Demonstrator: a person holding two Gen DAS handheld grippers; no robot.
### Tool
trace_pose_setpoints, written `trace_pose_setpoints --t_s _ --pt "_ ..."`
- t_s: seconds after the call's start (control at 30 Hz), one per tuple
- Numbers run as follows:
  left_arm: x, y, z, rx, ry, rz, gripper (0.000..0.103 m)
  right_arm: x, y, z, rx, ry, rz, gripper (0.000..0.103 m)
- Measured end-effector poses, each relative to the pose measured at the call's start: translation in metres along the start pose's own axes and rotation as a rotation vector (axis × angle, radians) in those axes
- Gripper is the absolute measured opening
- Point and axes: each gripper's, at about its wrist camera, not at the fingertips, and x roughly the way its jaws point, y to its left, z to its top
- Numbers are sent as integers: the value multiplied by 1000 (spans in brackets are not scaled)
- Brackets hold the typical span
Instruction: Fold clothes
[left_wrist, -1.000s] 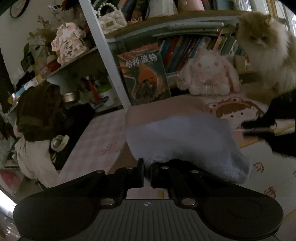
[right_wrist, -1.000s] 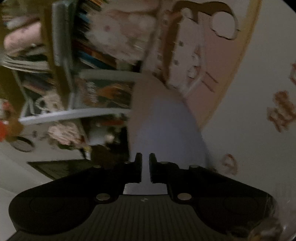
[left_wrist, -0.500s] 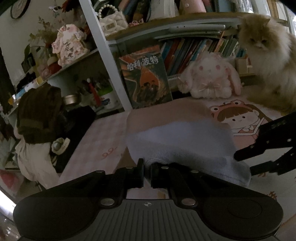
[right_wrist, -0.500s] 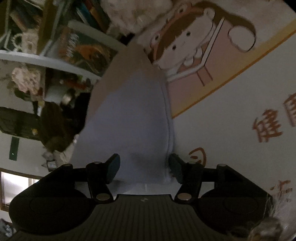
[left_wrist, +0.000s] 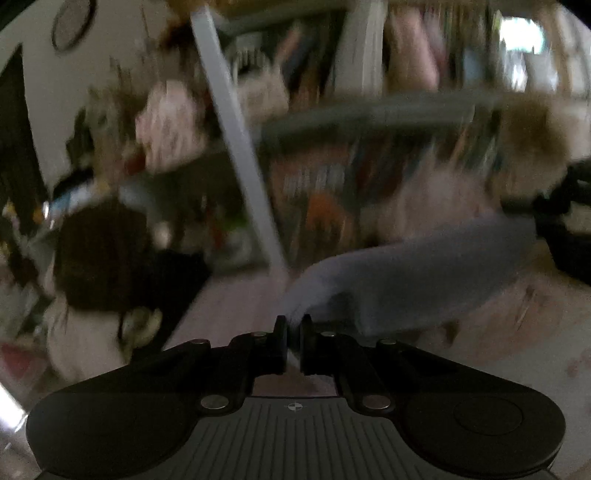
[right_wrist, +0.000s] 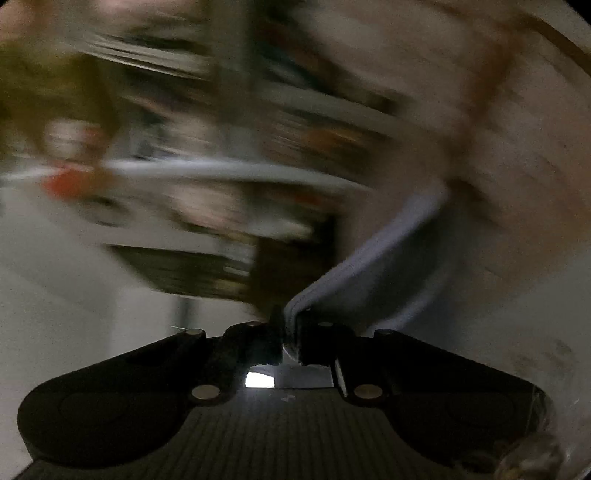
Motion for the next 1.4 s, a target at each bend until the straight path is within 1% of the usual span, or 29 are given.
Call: trace_pose_setpoints --t_s 0.07,0.1,0.23,0.3,0.33,0.37,0.43,0.47,0.53,0.57,0.63,0.7,0.77,0.8,0.87,0.93,0.97,1.03,1.07,1.1,1.13,1.17,1.23,1.27,1.33,1.4 --pt "-20 -4 25 4 -121 -59 4 -6 41 17 -76 -47 117 6" --pt "-31 -4 36 -13 -182 -110 4 -11 62 24 -102 -79 174 6" --pt "-77 5 76 -141 -422 -387 4 -36 143 47 -219 -212 419 6" --pt "-88 18 83 -224 -494 -547 4 -46 181 50 -308 -246 514 6" --pt "-93 24 86 -265 -524 -627 4 -48 195 51 -339 -252 542 6" --pt "-93 27 86 -286 -529 -683 4 -45 204 51 -370 -253 538 6" --pt "-85 28 81 -300 -501 -762 5 -37 219 50 -431 -253 500 6" --pt "-81 27 77 -294 -475 -768 5 -31 221 49 -453 -249 463 6" --pt "-57 23 57 -278 -356 -713 5 -4 209 48 -470 -227 320 6" --pt "-44 21 46 -272 -290 -683 5 12 196 48 -465 -210 243 6" --pt "-17 18 24 -259 -160 -622 5 47 153 48 -393 -168 78 6" --pt "17 21 -7 -264 -8 -536 5 79 111 43 -321 -118 -43 6" --pt "45 29 -42 -259 126 -431 4 109 76 34 -275 -58 -149 6" --pt "56 34 -57 -257 175 -390 4 125 63 27 -279 -23 -209 6" --pt "73 48 -75 -263 235 -335 4 152 45 13 -314 39 -304 6" --pt "87 61 -85 -266 288 -293 5 175 37 4 -356 76 -397 6" --pt "93 67 -89 -267 313 -273 5 179 32 -4 -377 86 -441 7" --pt "102 74 -93 -245 346 -238 7 184 25 -12 -377 98 -491 10" --pt "101 76 -93 -239 346 -225 10 185 23 -15 -374 103 -499 16" --pt "98 78 -90 -237 337 -215 10 185 24 -18 -380 112 -496 24" --pt "95 80 -88 -236 327 -205 12 183 28 -22 -402 118 -492 51" --pt "91 82 -86 -234 318 -195 13 180 33 -27 -432 120 -487 60" --pt "85 86 -82 -232 300 -175 19 171 42 -37 -491 130 -486 61" --pt "82 85 -79 -231 288 -174 20 165 44 -42 -519 140 -494 63" --pt "79 80 -73 -228 260 -193 24 152 47 -50 -573 162 -516 66" --pt "78 68 -68 -212 238 -223 27 131 44 -61 -636 190 -571 66"
